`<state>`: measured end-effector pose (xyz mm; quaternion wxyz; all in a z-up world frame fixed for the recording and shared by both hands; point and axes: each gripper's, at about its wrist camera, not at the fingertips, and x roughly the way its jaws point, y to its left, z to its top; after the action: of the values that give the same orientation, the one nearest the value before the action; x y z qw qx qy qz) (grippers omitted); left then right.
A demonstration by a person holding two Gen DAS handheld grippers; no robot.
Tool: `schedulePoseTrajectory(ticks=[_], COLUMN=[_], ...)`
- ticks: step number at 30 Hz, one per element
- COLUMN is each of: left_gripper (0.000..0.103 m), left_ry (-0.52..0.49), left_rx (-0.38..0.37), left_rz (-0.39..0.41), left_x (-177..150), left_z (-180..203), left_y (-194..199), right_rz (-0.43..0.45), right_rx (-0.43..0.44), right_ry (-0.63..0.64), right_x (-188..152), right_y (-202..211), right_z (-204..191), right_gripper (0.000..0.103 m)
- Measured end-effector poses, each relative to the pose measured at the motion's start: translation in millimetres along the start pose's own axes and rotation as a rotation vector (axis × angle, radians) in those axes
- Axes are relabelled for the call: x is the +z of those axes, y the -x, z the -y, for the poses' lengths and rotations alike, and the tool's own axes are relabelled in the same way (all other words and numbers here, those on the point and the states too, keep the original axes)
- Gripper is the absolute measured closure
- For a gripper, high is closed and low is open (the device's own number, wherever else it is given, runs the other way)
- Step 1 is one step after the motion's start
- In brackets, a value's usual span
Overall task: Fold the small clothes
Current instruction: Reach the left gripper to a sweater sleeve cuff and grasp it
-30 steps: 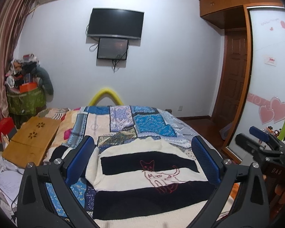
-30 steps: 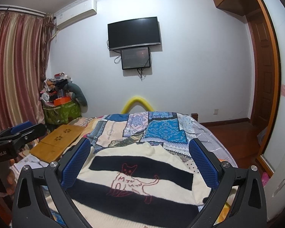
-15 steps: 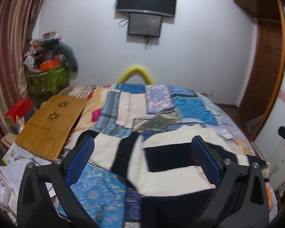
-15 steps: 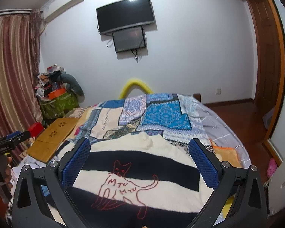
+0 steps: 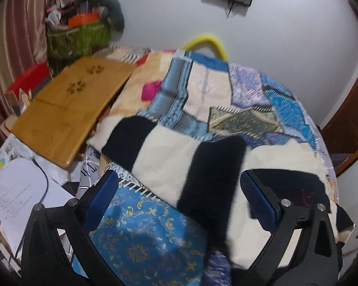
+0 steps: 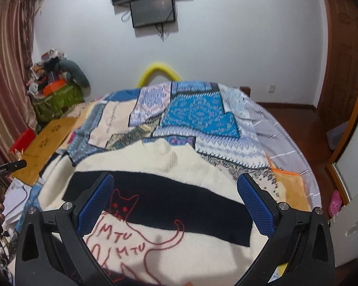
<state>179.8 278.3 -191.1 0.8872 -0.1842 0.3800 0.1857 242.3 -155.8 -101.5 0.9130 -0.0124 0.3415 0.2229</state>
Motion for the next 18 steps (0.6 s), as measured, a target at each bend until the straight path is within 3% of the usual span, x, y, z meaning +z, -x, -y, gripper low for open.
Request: schedulePoseTrajectory(ticks=[6,13,18], left_gripper=[0.0,0.009,0.016], left_ry=[0.032,0.112,0.155], left_rx=[0.033,-0.032,-0.052], left_rz=[-0.107,-0.228,-0.248], left_x=[0.9,-1.9,-3.2], left_z=[-20.7,-42.5,-50.8], left_y=[-47.4,-91.8,-105.0], right_rz=[-0.068,-0.135,-0.169], right_rx=[0.018,0.049,0.073], right_ry=[0.034,0.081,0.091], right_x=[0.9,-0.5,-0.9], right_y=[-31.5,-61.3,-78.6], right_z=[-1.9,-9.6,-15.1], right_gripper=[0.001,0.001,0.002])
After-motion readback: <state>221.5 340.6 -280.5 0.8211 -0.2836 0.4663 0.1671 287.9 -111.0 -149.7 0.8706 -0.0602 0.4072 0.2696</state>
